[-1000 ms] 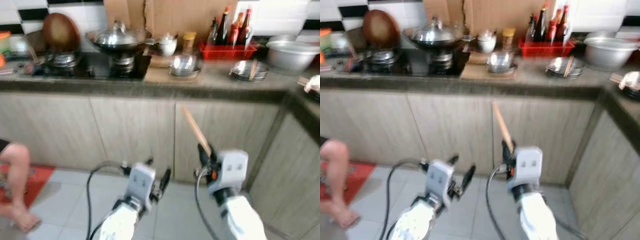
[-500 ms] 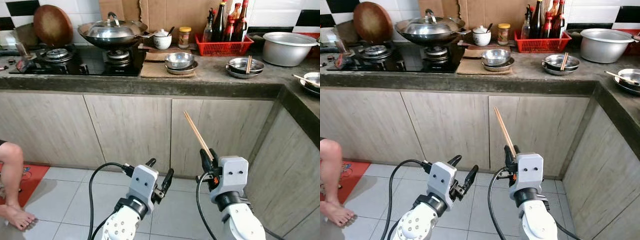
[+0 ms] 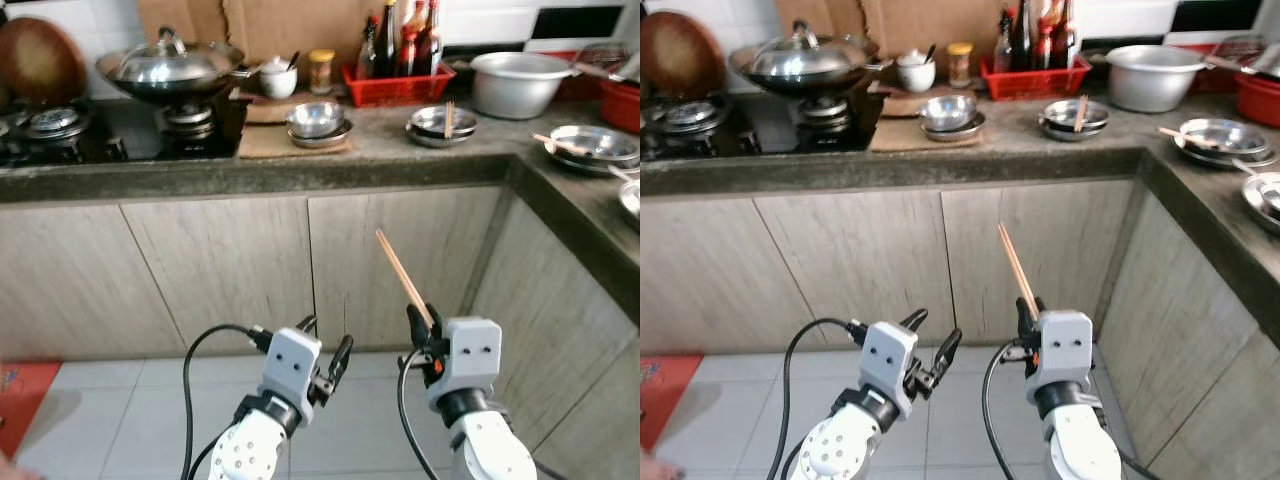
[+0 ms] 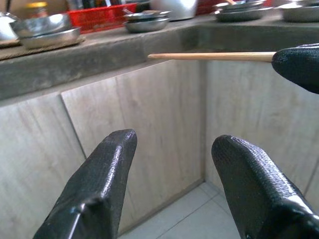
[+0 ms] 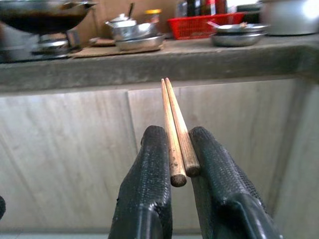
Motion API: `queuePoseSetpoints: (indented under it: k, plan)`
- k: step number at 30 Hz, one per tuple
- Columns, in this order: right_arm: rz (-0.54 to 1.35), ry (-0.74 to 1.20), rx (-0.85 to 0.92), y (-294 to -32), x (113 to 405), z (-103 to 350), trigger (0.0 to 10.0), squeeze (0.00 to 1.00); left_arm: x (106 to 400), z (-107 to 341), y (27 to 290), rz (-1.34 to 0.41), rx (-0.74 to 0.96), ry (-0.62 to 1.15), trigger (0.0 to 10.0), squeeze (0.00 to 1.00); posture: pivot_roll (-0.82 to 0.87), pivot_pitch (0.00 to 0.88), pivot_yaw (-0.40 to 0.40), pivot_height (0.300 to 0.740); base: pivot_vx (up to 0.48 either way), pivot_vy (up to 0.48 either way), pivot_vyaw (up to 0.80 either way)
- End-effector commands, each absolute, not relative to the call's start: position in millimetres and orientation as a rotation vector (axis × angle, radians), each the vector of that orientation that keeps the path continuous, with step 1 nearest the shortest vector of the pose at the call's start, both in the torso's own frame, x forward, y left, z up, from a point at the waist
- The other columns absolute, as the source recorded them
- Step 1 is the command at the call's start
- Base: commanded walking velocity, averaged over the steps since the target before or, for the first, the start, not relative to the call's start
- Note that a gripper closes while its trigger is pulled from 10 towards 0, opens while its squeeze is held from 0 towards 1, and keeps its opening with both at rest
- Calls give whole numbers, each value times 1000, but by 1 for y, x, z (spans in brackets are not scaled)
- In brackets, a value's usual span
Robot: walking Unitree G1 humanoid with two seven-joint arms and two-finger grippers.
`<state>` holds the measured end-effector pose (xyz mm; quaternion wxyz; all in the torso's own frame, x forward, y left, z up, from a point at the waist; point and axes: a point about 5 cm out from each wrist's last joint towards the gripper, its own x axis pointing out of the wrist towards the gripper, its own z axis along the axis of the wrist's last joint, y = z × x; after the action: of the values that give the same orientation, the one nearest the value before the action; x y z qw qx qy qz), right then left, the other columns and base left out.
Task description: Kitchen organization
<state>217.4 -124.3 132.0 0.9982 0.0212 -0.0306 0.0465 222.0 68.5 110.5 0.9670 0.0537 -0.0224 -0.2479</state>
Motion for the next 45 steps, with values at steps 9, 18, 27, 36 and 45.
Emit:
queuePoseSetpoints:
  k: [9, 18, 27, 36, 45]
  plan:
    - [91, -68, 60, -119, 217, 133, 10000, 0, 222, 111, 75, -495, 130, -35, 10000, 0, -23, 0, 19, 740, 0, 472, -356]
    - [69, -62, 55, -121, 217, 131, 10000, 0, 222, 109, 75, -504, 128, -27, 10000, 0, -26, 0, 25, 740, 0, 132, -533]
    - [59, -61, 54, -121, 217, 131, 10000, 0, 221, 108, 74, -519, 132, -22, 10000, 0, -32, 0, 28, 740, 0, 427, -800]
    - [45, -59, 49, -122, 217, 131, 10000, 0, 221, 108, 74, -526, 135, -22, 10000, 0, -31, 0, 34, 740, 0, 0, -800]
    - [30, -56, 49, -122, 216, 131, 10000, 0, 220, 109, 75, -529, 140, -23, 10000, 0, -27, 0, 33, 740, 0, 360, -800]
